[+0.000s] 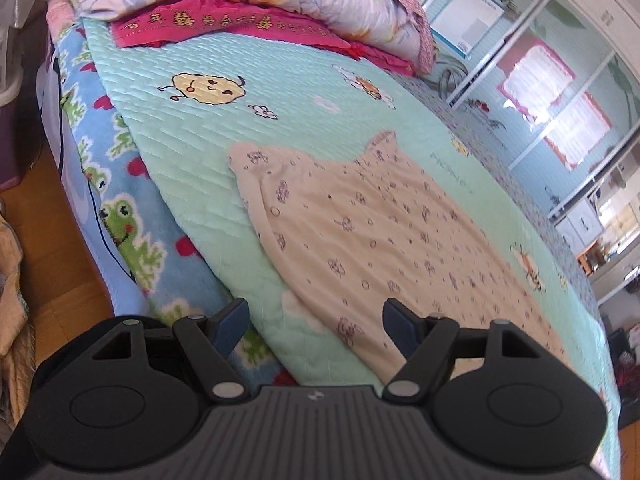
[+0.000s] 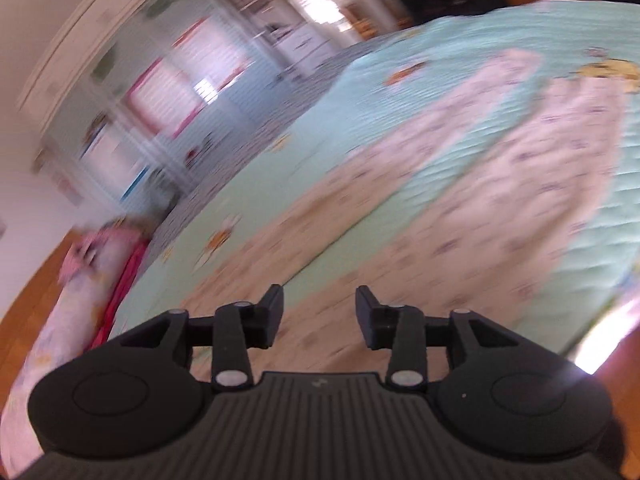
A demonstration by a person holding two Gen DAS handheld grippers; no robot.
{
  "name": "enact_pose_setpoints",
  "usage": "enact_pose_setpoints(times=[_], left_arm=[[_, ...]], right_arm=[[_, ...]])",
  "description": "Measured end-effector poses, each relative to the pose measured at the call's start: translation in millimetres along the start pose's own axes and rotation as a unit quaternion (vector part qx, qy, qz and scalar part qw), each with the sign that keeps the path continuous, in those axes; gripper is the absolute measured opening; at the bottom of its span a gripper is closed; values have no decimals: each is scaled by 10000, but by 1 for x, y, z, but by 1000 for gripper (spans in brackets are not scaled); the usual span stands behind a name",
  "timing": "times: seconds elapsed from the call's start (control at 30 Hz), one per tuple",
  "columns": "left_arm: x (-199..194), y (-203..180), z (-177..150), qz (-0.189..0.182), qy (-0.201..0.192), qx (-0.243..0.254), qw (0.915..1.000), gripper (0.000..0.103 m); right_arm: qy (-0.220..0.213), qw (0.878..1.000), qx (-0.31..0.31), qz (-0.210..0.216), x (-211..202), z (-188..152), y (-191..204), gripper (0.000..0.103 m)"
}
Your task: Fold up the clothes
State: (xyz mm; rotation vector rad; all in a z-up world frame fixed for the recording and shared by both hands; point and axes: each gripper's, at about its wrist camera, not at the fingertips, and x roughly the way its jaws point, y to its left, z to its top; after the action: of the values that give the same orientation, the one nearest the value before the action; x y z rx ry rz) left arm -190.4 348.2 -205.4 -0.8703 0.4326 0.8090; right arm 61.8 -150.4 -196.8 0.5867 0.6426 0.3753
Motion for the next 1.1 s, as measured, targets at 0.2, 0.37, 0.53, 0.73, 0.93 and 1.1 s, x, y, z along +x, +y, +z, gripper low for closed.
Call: enact_pose_setpoints(times=[0.2, 0.37, 0.53, 0.73, 0.93, 1.1], left_arm=[[7, 6, 31, 74, -154, 150, 9997, 77], [25, 18, 60, 506, -192, -35, 9985, 77], [50, 35, 72, 352, 166, -353, 9986, 78], [69, 35, 83, -235, 317, -542, 9978, 78], [78, 36, 81, -531, 645, -690, 9941, 11], [69, 36, 77, -354, 522, -545, 9965, 5]], right_arm=[[576, 9938, -814, 497, 17, -31, 61, 48], [807, 9908, -928, 560, 22, -41, 79, 48], [827, 9907, -982, 461, 23, -42, 85, 48], [835, 9913, -967, 306, 26, -41, 88, 48], [745, 9933, -865, 169, 24, -34, 81, 49], [612, 9959, -659, 1, 17, -26, 62, 50]])
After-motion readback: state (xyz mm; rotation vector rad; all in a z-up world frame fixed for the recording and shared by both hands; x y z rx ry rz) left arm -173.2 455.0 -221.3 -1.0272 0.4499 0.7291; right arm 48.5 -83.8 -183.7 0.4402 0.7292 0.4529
